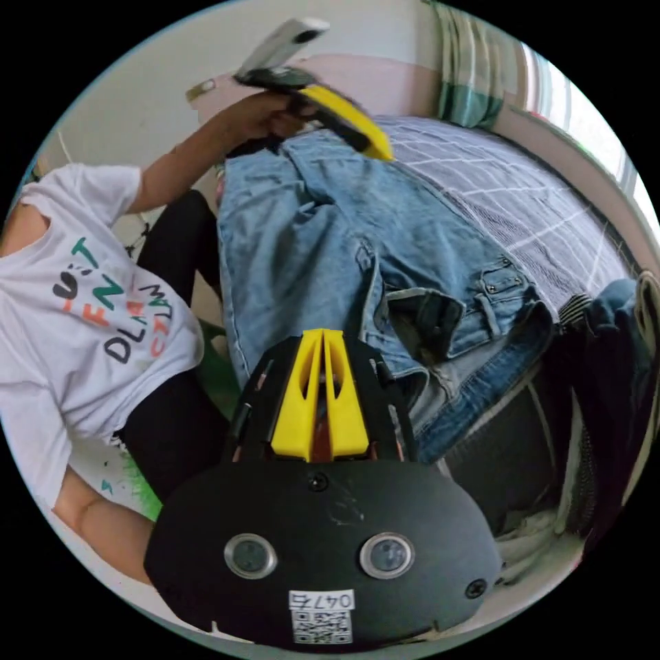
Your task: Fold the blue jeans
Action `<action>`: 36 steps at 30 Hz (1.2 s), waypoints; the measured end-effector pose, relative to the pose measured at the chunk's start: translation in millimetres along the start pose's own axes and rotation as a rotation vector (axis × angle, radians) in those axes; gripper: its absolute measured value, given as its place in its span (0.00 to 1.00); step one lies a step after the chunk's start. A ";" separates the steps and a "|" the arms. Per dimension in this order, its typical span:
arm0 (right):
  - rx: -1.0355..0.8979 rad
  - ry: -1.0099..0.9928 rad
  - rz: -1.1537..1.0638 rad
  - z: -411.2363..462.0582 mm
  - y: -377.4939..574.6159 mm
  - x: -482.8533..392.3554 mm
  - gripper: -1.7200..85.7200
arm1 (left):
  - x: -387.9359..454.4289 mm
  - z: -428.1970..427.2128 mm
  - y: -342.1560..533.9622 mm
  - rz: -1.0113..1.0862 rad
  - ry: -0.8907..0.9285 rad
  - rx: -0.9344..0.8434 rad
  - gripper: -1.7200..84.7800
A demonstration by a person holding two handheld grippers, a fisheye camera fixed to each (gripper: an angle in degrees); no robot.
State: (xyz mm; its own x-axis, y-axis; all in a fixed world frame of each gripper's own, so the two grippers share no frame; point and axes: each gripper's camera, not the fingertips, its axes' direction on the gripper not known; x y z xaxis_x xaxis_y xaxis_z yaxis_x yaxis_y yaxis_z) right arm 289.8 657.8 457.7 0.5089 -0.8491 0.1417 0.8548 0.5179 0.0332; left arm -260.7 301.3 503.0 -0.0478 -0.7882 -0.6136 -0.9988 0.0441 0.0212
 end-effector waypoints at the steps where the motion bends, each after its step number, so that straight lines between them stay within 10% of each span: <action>1: 0.029 0.077 0.050 -5.8 -0.1 5.5 0.01 | -5.9 22.9 -19.8 -0.035 0.028 -0.013 0.01; 12: -0.233 0.535 0.252 74.5 -36.3 113.7 0.01 | -37.4 82.5 -62.2 -0.167 0.268 -0.046 0.01; 26: -0.162 0.532 0.255 16.9 -12.6 97.4 0.03 | -37.1 100.4 -107.8 -0.135 0.409 -0.090 0.01; 36: 0.077 0.020 0.142 -50.7 81.9 33.1 0.10 | -31.4 75.7 -114.6 -0.093 0.324 -0.045 0.01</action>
State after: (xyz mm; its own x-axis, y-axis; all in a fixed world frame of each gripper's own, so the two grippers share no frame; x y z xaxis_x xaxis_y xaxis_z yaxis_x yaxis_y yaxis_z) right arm 381.8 666.8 414.9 0.6265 -0.7684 0.1305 0.7644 0.6385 0.0897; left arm -143.9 367.4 460.1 0.0500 -0.9420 -0.3320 -0.9981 -0.0587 0.0162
